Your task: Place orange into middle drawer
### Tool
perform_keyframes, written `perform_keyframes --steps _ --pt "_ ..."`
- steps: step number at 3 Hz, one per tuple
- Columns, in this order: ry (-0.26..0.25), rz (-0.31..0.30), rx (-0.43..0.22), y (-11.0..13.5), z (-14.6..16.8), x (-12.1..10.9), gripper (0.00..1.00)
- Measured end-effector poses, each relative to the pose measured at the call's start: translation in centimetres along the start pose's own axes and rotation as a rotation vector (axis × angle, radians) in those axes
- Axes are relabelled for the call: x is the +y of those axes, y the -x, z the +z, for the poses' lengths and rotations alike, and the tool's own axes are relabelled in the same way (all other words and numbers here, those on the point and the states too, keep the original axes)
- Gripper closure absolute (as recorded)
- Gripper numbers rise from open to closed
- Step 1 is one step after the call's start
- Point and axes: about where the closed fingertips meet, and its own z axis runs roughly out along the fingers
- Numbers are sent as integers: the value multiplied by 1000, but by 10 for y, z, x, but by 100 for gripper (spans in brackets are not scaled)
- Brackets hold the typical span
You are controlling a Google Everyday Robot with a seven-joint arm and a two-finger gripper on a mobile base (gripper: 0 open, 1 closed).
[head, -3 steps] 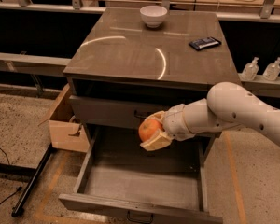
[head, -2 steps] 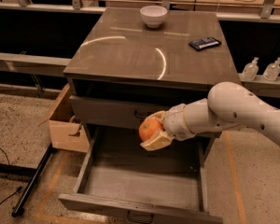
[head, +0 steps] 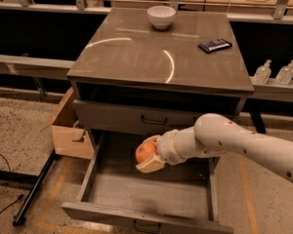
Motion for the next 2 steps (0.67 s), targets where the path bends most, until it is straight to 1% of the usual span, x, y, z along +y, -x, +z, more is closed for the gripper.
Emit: perform_keyframes --steps 1,2 --pt "7 35 31 -31 48 5 100" --pt "-8 51 63 -58 83 3 100"
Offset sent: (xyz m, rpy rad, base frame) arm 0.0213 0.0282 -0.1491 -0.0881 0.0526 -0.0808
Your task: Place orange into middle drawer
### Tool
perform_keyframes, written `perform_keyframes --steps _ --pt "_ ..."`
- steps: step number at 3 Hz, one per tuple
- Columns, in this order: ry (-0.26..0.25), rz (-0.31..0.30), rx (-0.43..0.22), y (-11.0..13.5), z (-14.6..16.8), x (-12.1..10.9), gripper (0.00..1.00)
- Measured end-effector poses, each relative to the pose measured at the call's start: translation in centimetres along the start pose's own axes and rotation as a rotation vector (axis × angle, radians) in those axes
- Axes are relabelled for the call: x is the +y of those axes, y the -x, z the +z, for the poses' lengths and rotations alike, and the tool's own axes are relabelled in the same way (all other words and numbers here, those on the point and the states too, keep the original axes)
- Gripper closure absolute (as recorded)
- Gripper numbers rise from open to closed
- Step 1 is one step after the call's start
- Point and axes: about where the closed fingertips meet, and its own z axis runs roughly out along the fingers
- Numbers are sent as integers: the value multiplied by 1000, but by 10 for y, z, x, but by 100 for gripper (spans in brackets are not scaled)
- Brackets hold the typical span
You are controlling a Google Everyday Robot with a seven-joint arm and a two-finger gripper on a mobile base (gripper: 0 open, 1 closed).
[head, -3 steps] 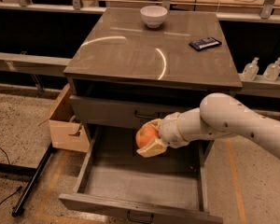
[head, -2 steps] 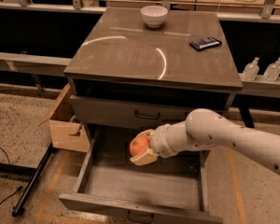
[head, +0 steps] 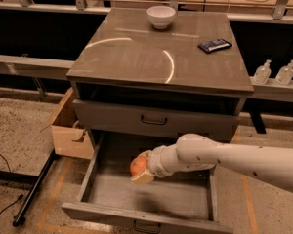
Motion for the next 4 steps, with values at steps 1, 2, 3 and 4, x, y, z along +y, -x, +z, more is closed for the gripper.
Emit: perform_keyframes --steps 1,2,3,4 --pt "-21 17 58 -29 22 -4 100" --pt "-23 53 127 -65 36 -1 100" --pt "-26 73 175 -91 50 -2 100" --pt "-29 89 215 -110 61 -8 82"
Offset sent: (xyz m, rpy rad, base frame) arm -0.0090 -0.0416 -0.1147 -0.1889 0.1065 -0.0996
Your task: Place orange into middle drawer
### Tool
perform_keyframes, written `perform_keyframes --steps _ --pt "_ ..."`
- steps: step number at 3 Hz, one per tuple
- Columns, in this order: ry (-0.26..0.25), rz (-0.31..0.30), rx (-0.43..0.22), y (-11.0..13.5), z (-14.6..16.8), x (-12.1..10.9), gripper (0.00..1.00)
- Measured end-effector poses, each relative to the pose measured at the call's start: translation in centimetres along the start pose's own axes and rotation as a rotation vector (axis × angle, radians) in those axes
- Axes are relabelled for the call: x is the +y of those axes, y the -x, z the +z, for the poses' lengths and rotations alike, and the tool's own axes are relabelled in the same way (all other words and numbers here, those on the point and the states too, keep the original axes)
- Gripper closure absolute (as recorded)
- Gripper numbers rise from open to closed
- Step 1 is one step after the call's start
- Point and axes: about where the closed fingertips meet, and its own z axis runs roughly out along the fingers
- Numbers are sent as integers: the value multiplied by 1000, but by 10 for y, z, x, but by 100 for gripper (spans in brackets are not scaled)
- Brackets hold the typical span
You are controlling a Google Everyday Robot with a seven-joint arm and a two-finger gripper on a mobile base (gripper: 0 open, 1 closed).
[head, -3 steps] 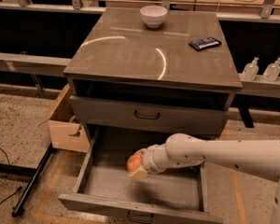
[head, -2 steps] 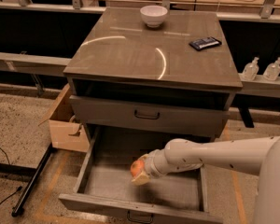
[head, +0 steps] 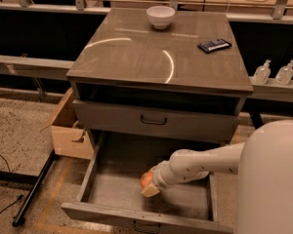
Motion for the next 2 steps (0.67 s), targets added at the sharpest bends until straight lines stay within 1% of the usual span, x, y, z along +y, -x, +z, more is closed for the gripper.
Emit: perform_keyframes --steps 1,2 --pt "-7 20 34 -10 10 -3 58" --pt "-9 43 53 -16 17 -2 35"
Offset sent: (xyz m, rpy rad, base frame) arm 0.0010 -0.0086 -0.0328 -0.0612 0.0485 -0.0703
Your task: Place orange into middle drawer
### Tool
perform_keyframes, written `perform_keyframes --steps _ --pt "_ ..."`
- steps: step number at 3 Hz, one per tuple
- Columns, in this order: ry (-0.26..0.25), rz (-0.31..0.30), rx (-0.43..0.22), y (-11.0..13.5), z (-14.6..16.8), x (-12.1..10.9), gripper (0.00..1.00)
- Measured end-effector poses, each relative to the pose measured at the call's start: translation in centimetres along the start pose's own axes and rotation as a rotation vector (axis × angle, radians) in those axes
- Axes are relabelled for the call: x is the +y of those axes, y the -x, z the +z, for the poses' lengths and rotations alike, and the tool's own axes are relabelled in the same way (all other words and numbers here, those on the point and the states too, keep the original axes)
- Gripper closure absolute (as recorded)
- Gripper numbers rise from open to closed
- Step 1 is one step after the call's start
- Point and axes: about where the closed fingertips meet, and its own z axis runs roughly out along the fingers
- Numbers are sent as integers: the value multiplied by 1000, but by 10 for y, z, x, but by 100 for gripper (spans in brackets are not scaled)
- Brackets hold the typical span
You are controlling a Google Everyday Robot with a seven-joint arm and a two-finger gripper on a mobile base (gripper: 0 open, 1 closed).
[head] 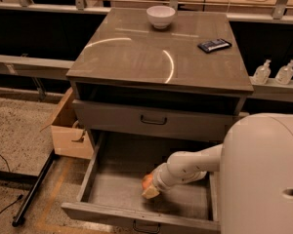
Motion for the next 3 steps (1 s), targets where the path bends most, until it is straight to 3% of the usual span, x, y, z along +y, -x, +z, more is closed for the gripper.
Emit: perform_keyframes --steps 1,2,3 --pt "-11 22 10 -4 1 1 13" --pt "-38 60 33 -11 -7 -1 0" --pt "-95 102 67 -18 -33 -9 18"
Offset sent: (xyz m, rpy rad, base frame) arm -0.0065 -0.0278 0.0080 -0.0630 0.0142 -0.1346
